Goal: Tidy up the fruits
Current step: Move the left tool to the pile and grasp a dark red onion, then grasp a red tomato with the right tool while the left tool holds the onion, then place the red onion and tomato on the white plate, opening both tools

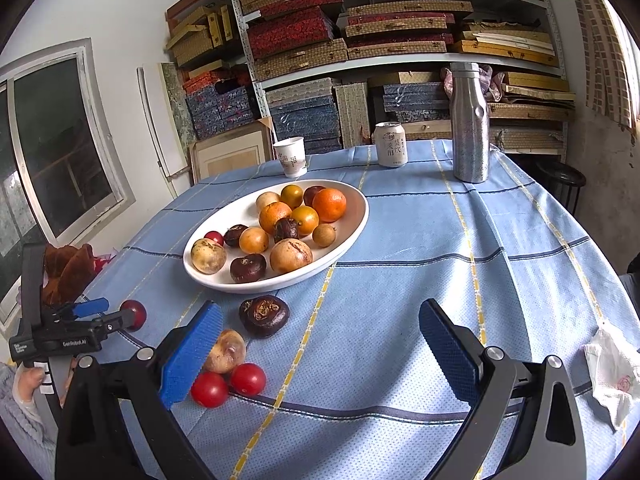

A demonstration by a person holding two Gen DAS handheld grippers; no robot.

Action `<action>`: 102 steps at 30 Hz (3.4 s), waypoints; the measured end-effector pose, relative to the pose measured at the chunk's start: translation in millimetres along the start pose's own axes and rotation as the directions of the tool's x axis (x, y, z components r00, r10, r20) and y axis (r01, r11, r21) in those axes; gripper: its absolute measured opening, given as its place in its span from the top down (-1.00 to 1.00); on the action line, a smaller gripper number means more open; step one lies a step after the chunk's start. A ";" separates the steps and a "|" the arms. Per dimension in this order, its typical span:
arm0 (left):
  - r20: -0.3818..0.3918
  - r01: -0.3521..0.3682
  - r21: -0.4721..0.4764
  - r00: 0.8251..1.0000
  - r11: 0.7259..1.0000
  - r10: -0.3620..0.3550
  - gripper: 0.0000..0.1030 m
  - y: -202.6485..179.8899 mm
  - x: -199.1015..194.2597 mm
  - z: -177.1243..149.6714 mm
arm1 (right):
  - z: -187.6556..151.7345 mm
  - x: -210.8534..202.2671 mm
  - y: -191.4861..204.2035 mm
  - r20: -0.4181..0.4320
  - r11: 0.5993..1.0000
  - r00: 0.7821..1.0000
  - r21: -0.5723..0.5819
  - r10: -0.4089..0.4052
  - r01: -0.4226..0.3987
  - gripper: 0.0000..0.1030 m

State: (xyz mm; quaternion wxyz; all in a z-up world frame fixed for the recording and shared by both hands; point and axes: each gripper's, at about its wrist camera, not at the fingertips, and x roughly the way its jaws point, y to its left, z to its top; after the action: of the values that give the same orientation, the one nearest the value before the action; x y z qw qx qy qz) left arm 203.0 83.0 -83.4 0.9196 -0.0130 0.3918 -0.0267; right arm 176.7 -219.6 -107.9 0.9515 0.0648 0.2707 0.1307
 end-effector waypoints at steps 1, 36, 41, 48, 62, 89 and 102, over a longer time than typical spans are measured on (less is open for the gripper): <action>0.001 -0.001 0.006 1.000 1.000 0.001 -0.92 -1.3 0.5 -0.3 | -0.1 0.1 0.4 -0.002 1.000 1.000 -0.001 0.000 0.000 -0.93; -0.037 0.006 -0.032 0.999 0.999 -0.007 0.25 9.9 12.2 -1.2 | -8.4 11.8 15.8 -0.082 0.996 0.995 -0.064 0.062 -0.067 -0.93; -0.037 -0.001 -0.025 0.999 1.000 0.000 0.25 9.7 12.1 -1.4 | -15.6 21.1 29.2 -0.144 0.988 0.987 -0.127 0.071 -0.090 -0.68; -0.056 -0.010 -0.038 0.998 0.999 0.008 0.25 12.1 16.0 -2.4 | -25.9 40.1 40.6 -0.244 0.980 0.969 -0.178 0.042 -0.088 -0.04; -0.083 -0.006 -0.054 0.997 0.999 0.002 0.25 14.8 20.9 -3.0 | -36.5 46.4 63.7 -0.321 0.949 0.943 -0.260 0.088 -0.177 0.38; -0.012 0.116 -0.061 0.993 0.991 -0.117 0.27 3.6 2.1 9.3 | -16.6 27.1 52.2 -0.238 0.959 0.959 -0.199 0.152 -0.201 0.53; 0.063 0.058 0.027 0.996 0.998 -0.060 0.27 -54.3 41.1 132.2 | 97.7 61.4 38.9 -0.078 0.983 0.989 -0.120 0.128 -0.137 0.53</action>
State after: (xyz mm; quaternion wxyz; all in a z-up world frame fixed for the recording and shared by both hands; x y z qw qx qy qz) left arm 324.7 26.7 -19.0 0.9305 -0.0137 0.3615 -0.0584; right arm 270.6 -170.1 -48.4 0.9328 0.0182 0.2902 0.2129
